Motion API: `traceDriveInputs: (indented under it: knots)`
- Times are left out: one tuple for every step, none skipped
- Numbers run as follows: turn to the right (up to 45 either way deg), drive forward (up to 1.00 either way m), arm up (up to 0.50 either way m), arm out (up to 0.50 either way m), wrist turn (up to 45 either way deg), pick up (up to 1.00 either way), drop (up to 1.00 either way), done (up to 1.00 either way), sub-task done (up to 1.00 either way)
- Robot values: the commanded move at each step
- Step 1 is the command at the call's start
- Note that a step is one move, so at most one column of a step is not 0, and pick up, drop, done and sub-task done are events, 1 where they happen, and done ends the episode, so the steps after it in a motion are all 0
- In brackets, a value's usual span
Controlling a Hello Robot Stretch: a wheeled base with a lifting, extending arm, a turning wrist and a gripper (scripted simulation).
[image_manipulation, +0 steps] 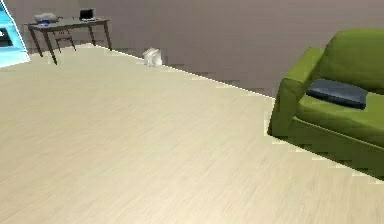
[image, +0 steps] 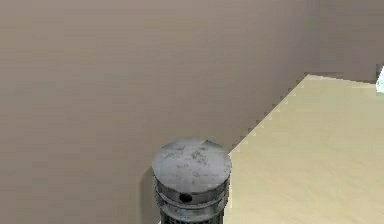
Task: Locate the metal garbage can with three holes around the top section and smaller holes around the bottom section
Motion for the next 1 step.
traceDriveInputs:
  knots:
    - [0.0,0.0,0.0,0.0,0.0,0.0,0.0,1.0,0.0]
